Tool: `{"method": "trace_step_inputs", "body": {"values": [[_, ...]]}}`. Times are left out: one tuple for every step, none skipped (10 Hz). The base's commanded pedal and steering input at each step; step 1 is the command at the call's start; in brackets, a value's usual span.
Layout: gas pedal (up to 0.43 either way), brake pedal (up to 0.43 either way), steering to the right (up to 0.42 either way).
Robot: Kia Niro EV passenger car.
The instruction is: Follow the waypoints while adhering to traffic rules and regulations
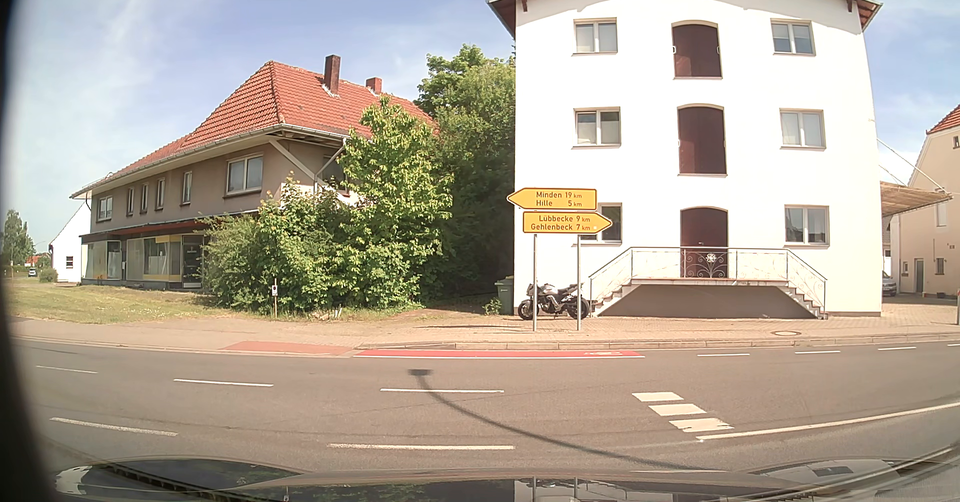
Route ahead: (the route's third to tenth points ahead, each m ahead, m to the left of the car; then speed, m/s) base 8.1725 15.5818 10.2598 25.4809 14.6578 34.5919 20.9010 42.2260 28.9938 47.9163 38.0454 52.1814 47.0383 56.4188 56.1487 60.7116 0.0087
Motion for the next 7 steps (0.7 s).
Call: {"method": "trace_step_inputs", "body": {"values": [[0.0,0.262,0.015],[0.0,0.262,0.015],[0.0,0.262,0.015],[0.0,0.268,0.015],[0.0,0.268,0.015],[0.0,0.268,0.015],[0.0,0.268,0.015]]}}
